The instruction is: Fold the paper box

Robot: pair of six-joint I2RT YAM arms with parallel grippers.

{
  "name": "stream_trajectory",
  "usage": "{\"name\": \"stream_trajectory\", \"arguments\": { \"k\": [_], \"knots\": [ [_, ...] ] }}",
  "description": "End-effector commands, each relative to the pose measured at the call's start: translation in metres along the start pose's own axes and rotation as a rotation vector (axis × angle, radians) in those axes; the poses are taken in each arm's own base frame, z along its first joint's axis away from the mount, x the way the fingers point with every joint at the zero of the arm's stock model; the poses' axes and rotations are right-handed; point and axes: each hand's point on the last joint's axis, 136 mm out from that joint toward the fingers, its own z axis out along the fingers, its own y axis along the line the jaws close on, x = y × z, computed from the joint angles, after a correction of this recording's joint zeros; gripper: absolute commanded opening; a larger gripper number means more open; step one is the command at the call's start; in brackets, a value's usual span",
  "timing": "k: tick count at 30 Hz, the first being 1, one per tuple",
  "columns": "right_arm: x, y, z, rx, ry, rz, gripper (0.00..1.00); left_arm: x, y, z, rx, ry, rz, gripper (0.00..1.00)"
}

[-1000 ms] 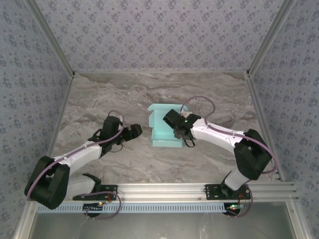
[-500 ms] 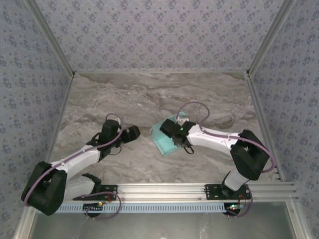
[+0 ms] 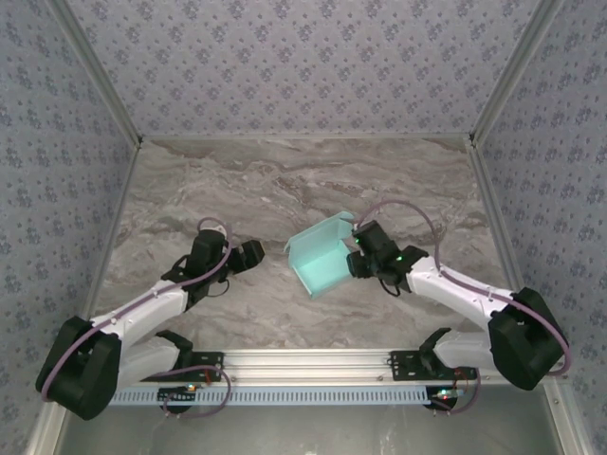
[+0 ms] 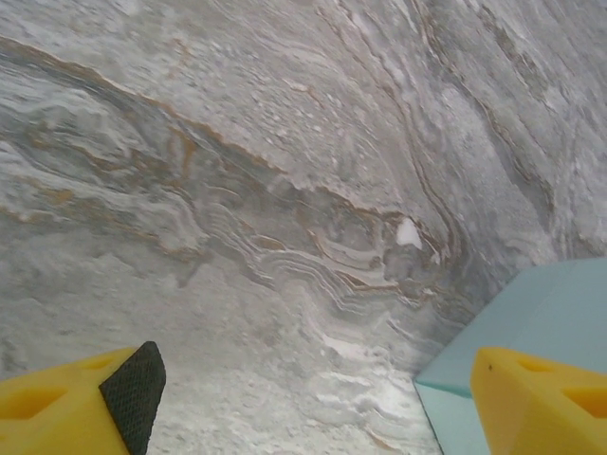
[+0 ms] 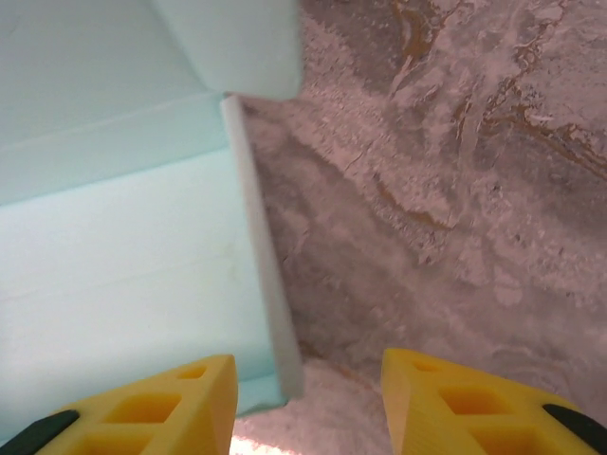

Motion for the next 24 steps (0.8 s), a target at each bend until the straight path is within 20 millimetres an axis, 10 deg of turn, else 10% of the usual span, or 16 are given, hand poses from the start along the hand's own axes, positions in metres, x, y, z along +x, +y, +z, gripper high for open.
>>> {"name": "stream_trajectory", "arguments": {
  "k": [1, 10, 24],
  "knots": [
    [-0.015, 0.018, 0.000, -0.207, -0.034, -0.058, 0.46, 0.016, -0.017, 0.001, 0.066, 0.063, 0.018, 0.85],
    [-0.031, 0.014, 0.016, -0.251, -0.116, -0.062, 0.39, 0.027, -0.023, -0.005, 0.090, 0.057, 0.029, 0.84],
    [-0.010, 0.005, 0.050, -0.183, -0.064, -0.096, 0.33, 0.029, -0.090, -0.022, 0.393, -0.010, 0.410, 0.95]
  ]
}}
